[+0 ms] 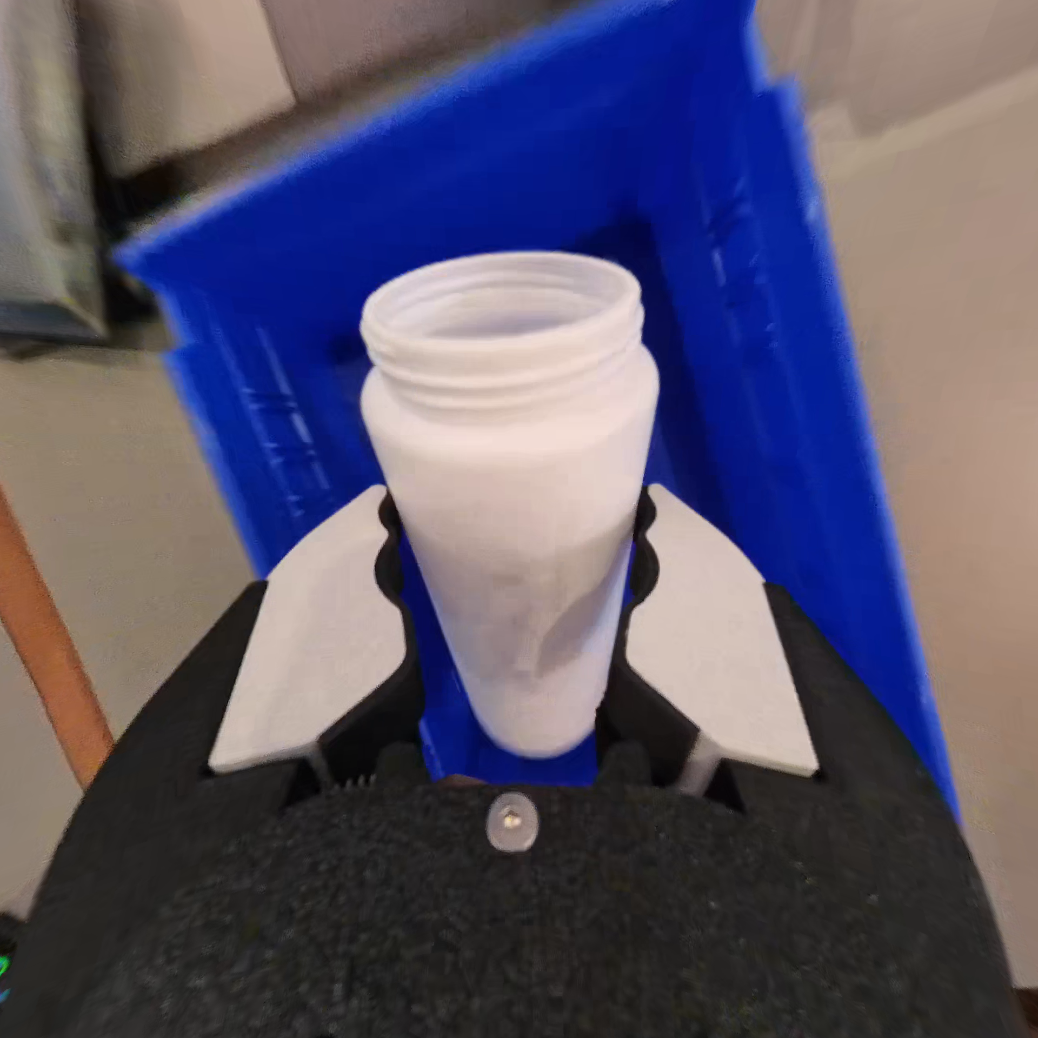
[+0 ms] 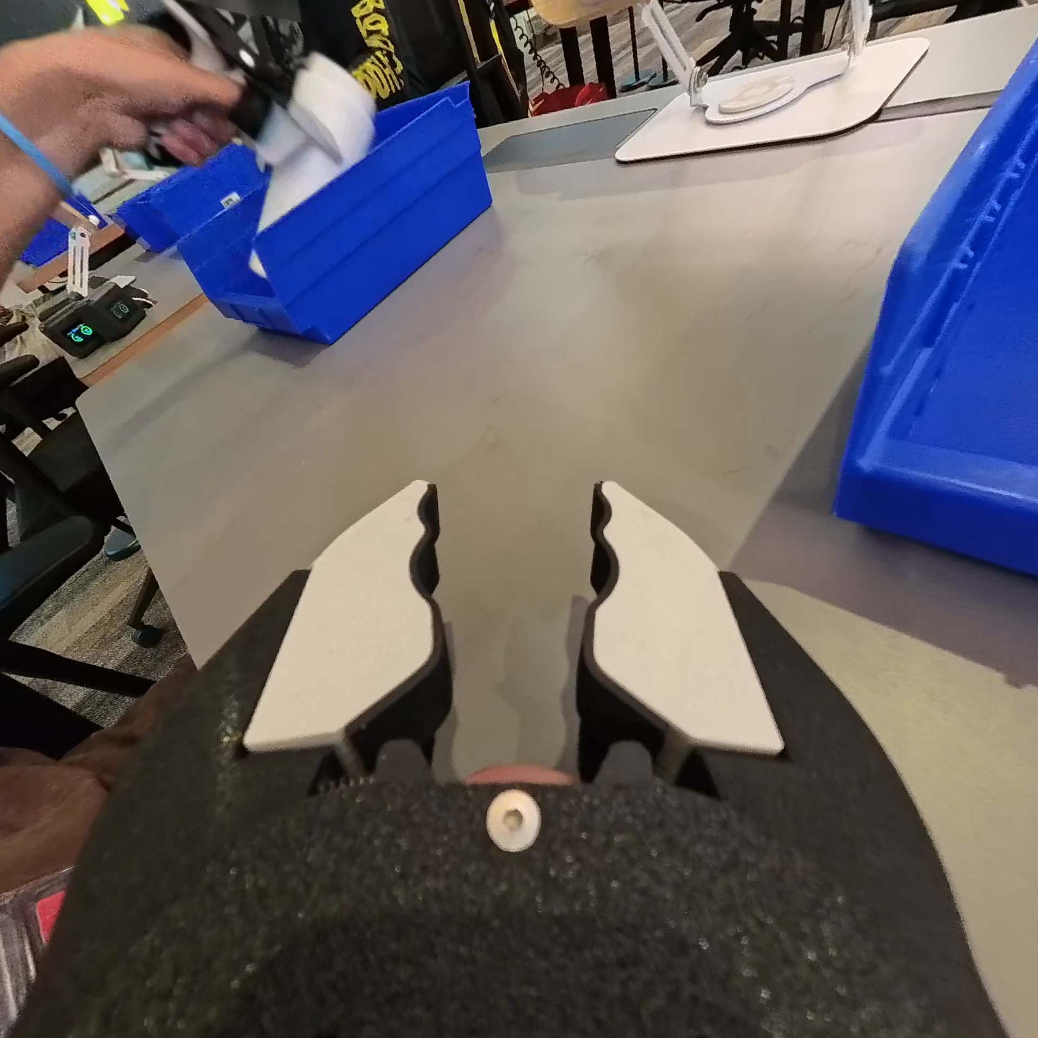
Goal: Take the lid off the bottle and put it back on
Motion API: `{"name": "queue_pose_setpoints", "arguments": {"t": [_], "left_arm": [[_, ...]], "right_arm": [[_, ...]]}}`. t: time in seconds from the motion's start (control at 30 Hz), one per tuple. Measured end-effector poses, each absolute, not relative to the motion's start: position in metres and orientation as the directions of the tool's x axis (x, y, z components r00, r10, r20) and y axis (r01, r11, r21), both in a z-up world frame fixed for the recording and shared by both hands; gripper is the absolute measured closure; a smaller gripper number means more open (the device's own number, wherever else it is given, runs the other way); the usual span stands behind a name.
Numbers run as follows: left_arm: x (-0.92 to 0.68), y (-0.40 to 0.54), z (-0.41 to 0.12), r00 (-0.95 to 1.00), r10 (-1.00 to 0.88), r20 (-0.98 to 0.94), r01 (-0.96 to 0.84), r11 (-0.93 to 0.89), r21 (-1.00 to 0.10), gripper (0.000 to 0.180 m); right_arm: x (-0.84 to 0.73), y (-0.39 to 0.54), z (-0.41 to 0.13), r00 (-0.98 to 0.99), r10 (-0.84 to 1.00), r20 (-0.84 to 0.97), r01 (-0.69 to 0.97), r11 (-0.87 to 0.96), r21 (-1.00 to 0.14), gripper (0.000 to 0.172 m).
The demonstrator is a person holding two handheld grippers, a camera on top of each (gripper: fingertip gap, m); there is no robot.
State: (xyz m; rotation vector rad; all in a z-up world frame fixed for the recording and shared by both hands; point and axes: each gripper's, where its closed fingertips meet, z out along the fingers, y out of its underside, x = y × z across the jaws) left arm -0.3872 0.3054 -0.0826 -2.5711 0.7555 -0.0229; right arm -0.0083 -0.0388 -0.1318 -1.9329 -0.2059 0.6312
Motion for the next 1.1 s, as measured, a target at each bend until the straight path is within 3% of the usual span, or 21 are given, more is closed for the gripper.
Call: {"name": "queue_pose_setpoints", "arguments": {"t": [0.2, 0.37, 0.63, 0.87, 1.1], "left_arm": [[-0.363, 0.285, 0.056, 0.844, -0.528, -0.095, -0.378, -0.46, -0.804, 0.102], [-0.279, 0.232, 0.11, 0.73, -0.679, -0.069, -0.323, -0.255, -0.911, 0.102], [-0.139, 0.206, 0.032, 0.586, -0.806, -0.08, -0.447, -0.239, -0.862, 0.103], [-0.087, 0.221, -0.026, 0.582, -0.813, 0.013, -0.4, -0.299, -0.866, 0.104], [-0.078, 0.213, -0.056, 0.561, -0.827, -0.035, -0.369, -0.212, -0.905, 0.103]], "right_arm": [[-0.011, -0.035, -0.127, 0.849, 0.422, -0.319, -0.129, -0.419, -0.899, 0.121], [-0.016, -0.031, -0.123, 0.843, 0.443, -0.304, -0.114, -0.406, -0.907, 0.121], [-0.023, -0.029, -0.124, 0.833, 0.463, -0.303, -0.101, -0.411, -0.906, 0.121], [-0.017, -0.034, -0.123, 0.844, 0.451, -0.289, -0.094, -0.407, -0.909, 0.12], [-0.012, -0.038, -0.126, 0.854, 0.438, -0.281, -0.09, -0.409, -0.908, 0.12]]}}
